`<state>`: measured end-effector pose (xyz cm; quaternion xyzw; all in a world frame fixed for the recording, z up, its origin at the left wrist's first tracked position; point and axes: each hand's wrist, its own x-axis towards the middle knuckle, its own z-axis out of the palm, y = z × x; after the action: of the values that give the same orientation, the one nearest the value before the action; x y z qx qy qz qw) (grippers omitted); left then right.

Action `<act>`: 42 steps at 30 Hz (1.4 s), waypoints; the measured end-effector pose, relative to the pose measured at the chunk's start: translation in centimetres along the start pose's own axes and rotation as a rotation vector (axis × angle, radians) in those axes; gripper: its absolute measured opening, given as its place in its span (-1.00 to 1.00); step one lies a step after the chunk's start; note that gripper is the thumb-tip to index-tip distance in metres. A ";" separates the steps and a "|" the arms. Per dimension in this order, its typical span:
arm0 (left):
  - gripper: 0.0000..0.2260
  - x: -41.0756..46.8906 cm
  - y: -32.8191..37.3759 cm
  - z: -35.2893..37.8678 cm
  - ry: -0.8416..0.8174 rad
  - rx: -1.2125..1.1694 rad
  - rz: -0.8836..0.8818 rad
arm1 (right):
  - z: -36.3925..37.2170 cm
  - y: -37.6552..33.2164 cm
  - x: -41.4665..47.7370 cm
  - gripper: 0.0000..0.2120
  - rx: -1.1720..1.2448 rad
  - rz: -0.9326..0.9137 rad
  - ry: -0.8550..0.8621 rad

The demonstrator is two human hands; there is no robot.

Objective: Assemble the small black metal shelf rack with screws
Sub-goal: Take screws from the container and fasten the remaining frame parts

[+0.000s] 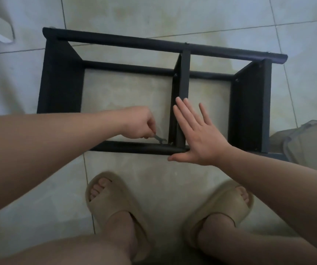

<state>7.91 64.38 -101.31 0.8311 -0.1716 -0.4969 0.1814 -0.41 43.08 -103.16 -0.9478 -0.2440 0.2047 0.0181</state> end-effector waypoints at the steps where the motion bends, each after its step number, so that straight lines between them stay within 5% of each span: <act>1: -0.91 0.4 -0.3 0.5 0.011 -0.071 0.015 | 0.0 0.0 0.0 0.20 0.001 -0.001 0.005; 16: -0.89 2.9 -2.2 3.2 0.032 -0.496 0.181 | 0.6 0.3 0.2 0.14 0.115 -0.018 0.077; 25: -0.91 2.9 -0.3 3.7 -0.114 -1.097 -0.046 | 0.8 0.3 0.1 0.14 0.110 -0.021 0.109; 33: -0.92 3.3 0.1 4.2 -0.057 -1.209 -0.057 | 0.9 0.2 0.1 0.13 0.120 -0.024 0.125; 42: -0.99 3.5 0.6 4.6 0.039 -0.995 -0.022 | 0.9 0.2 0.2 0.13 0.126 -0.022 0.122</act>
<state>5.32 61.58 -105.73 0.6549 0.0985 -0.5046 0.5539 -0.52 42.91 -104.06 -0.9527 -0.2395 0.1615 0.0945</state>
